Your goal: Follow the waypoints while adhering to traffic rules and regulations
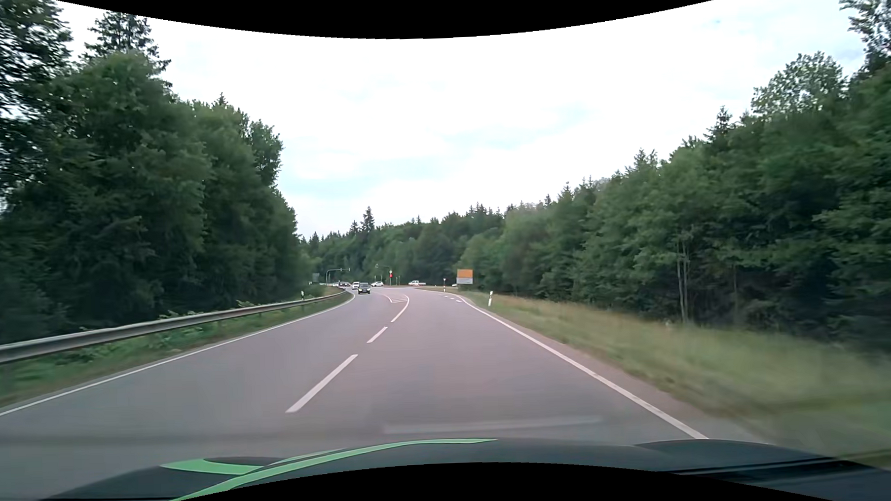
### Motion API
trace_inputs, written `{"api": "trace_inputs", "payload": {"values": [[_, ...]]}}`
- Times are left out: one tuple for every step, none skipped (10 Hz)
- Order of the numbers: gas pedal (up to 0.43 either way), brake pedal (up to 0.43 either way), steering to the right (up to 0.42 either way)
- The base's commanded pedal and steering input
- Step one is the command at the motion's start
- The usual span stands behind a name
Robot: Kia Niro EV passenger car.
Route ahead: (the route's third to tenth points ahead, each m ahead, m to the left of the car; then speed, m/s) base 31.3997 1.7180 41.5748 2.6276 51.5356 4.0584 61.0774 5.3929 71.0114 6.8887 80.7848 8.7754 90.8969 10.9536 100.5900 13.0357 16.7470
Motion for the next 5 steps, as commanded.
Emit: {"api": "trace_inputs", "payload": {"values": [[0.0,0.195,-0.004],[0.0,0.195,-0.005],[0.0,0.195,-0.005],[0.0,0.201,-0.005],[0.0,0.201,-0.005]]}}
